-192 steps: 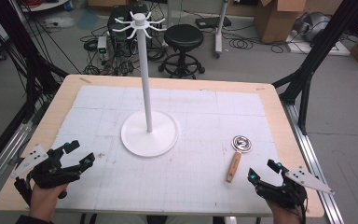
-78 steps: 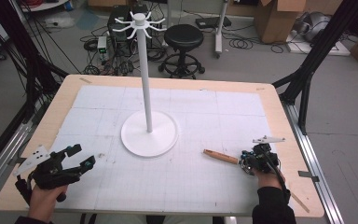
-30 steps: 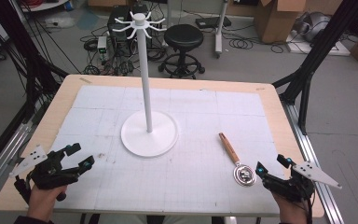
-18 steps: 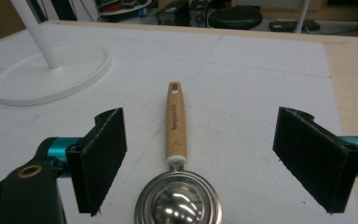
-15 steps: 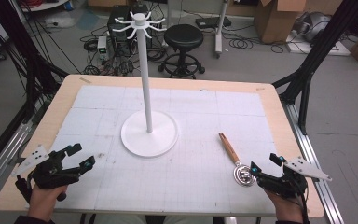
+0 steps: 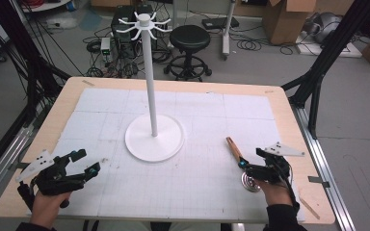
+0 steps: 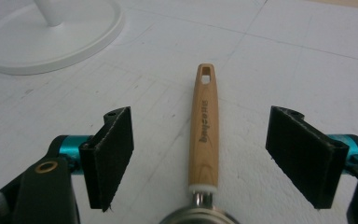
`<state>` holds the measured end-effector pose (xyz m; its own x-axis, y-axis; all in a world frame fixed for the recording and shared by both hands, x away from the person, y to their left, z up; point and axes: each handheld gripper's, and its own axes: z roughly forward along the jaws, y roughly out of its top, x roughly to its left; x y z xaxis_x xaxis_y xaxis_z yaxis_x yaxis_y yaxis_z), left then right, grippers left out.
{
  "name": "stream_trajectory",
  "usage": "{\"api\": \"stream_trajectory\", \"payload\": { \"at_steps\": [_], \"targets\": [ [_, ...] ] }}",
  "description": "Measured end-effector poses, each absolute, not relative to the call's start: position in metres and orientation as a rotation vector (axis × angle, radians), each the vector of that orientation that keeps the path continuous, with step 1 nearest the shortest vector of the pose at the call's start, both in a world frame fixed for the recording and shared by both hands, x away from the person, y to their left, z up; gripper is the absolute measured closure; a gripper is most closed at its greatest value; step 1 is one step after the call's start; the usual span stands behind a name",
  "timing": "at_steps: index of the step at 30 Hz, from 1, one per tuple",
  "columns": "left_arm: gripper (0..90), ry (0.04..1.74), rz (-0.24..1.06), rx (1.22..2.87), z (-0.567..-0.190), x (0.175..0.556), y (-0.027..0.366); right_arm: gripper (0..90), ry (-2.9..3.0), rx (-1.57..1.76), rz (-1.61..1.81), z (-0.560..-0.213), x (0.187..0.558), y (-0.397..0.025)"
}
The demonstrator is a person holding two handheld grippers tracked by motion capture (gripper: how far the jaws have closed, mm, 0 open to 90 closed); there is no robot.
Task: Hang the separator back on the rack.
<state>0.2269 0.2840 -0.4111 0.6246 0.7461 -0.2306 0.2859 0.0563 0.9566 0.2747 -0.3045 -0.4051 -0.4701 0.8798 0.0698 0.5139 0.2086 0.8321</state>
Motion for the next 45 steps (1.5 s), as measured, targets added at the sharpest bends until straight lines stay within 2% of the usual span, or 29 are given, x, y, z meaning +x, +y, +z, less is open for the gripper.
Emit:
{"api": "stream_trajectory", "payload": {
  "at_steps": [9, 18, 30, 38, 45],
  "targets": [
    [17.9, 0.891, 0.422, 1.533, -0.412, 0.228, 0.283, 31.9, 2.143, 1.354, 1.043, -0.417, 0.307, -0.291],
    [18.0, 0.890, 0.418, 1.534, -0.411, 0.228, 0.282, 37.6, 2.186, 1.369, 0.929, -0.431, 0.323, -0.280],
    [18.0, 0.891, 0.414, 1.532, -0.411, 0.228, 0.282, 49.2, 2.222, 1.360, 0.858, -0.439, 0.331, -0.274],
    [18.0, 0.890, 0.411, 1.527, -0.411, 0.228, 0.282, 62.8, 2.235, 1.364, 0.866, -0.438, 0.334, -0.274],
    [18.0, 0.886, 0.411, 1.528, -0.411, 0.227, 0.282, 65.9, 2.235, 1.365, 0.869, -0.438, 0.334, -0.273]
  ]
}}
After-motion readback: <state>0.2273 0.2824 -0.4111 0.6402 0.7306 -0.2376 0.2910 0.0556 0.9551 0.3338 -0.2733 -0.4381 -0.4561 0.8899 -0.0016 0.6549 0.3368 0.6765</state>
